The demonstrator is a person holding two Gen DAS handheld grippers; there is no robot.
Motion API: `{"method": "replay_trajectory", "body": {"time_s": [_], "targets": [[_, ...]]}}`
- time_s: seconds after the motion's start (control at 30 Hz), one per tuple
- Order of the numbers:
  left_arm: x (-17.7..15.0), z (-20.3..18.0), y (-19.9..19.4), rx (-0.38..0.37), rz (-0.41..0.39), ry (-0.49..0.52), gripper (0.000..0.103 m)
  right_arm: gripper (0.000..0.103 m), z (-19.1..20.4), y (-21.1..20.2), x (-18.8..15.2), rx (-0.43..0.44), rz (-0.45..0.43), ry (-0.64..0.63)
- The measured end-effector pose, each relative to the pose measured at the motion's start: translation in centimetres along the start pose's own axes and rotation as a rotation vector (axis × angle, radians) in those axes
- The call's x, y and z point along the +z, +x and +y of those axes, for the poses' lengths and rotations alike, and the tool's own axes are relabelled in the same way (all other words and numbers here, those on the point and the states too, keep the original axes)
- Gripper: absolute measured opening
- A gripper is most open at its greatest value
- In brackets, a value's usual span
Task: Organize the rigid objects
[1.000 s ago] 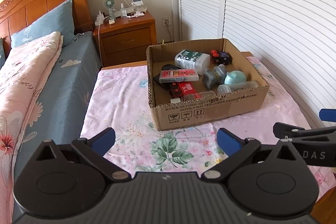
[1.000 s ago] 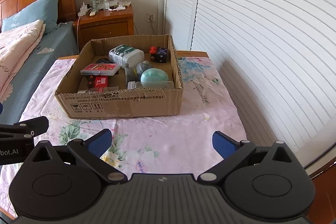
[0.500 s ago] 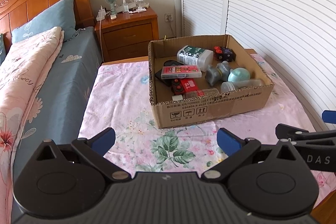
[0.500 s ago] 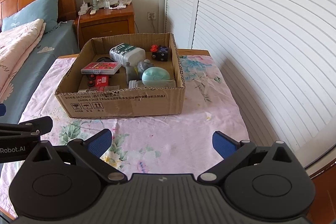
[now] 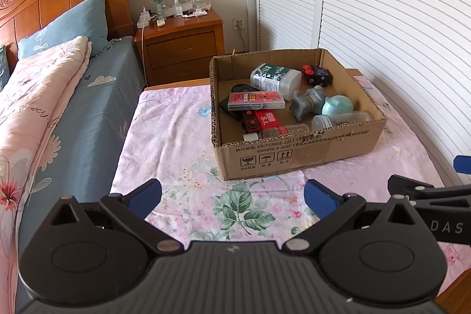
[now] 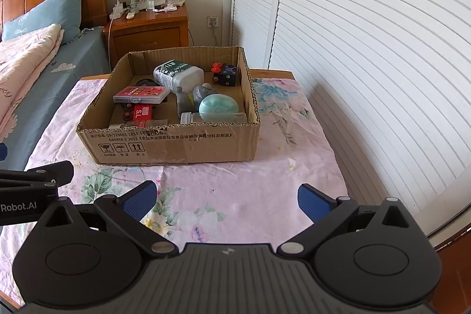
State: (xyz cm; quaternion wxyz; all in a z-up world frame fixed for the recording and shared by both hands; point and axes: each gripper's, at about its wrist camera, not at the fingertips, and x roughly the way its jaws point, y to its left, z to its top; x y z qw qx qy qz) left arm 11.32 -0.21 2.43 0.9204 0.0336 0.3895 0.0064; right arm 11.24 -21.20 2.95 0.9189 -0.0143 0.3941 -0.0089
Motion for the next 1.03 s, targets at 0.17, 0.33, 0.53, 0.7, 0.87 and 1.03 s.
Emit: {"method": "replay_trajectory", "body": {"time_s": [0.17,0.33,0.53,0.7,0.87,1.03], "targets": [[0.02,-0.07,0.00,0.003,0.002,0.002,0.102,0.103,0.02,-0.02,-0.03,0.002,-0.001,-0.001],[-0.02,-0.10,0.06,0.006,0.004,0.002,0.102,0.103,-0.01,-0.06,-0.04,0.002,0.000,-0.002],[-0.04,-0.10,0.05,0.007,0.003,0.002,0.102,0.103,0.00,-0.11,-0.08,0.003,-0.001,-0.001],[-0.02,-0.10,0.03,0.007,0.004,0.002,0.102,0.103,0.00,-0.12,-0.11,0.001,-0.001,-0.001],[-0.02,-0.10,-0.04,0.008,0.004,0.003,0.102,0.103,0.02,-0.12,-0.12,0.002,-0.002,-0.002],[-0.10,-0.17,-0.06,0.008,0.004,0.002,0.102,0.103,-0.06,-0.29,-0.05,0.006,-0.002,-0.002]]}}
